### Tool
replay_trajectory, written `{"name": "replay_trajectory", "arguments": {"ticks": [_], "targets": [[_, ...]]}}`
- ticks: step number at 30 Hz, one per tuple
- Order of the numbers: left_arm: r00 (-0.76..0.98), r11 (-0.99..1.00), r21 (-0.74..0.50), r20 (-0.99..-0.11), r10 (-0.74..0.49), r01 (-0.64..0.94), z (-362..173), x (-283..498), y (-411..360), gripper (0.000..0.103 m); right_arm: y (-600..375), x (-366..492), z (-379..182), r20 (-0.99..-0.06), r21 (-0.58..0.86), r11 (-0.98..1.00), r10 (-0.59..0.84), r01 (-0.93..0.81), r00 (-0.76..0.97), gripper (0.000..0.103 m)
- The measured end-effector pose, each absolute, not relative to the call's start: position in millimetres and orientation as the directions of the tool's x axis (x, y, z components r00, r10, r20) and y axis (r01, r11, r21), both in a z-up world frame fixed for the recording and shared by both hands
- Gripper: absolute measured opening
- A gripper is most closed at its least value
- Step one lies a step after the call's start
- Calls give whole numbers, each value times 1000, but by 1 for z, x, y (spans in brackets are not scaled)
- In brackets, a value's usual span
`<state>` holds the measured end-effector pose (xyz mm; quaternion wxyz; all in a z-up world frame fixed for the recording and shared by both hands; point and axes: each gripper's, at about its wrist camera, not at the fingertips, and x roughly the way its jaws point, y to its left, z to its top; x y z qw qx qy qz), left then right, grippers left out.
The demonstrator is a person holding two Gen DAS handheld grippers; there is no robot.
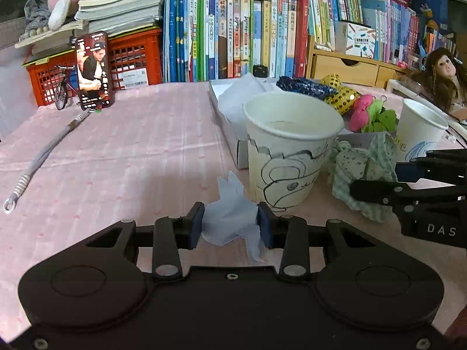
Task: Organize books
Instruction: 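Carry the tissue with the left tool while the right carries the green cloth to the tray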
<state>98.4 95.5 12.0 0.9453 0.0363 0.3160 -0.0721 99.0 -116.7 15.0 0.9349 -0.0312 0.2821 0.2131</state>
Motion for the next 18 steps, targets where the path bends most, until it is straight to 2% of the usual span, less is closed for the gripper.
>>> {"name": "replay_trajectory", "arguments": {"ticks": [18], "targets": [[840,992,36,-536,-84,122,61,86,99,37,-131,84,50,-446,50,913,383,-405,809,40]]}}
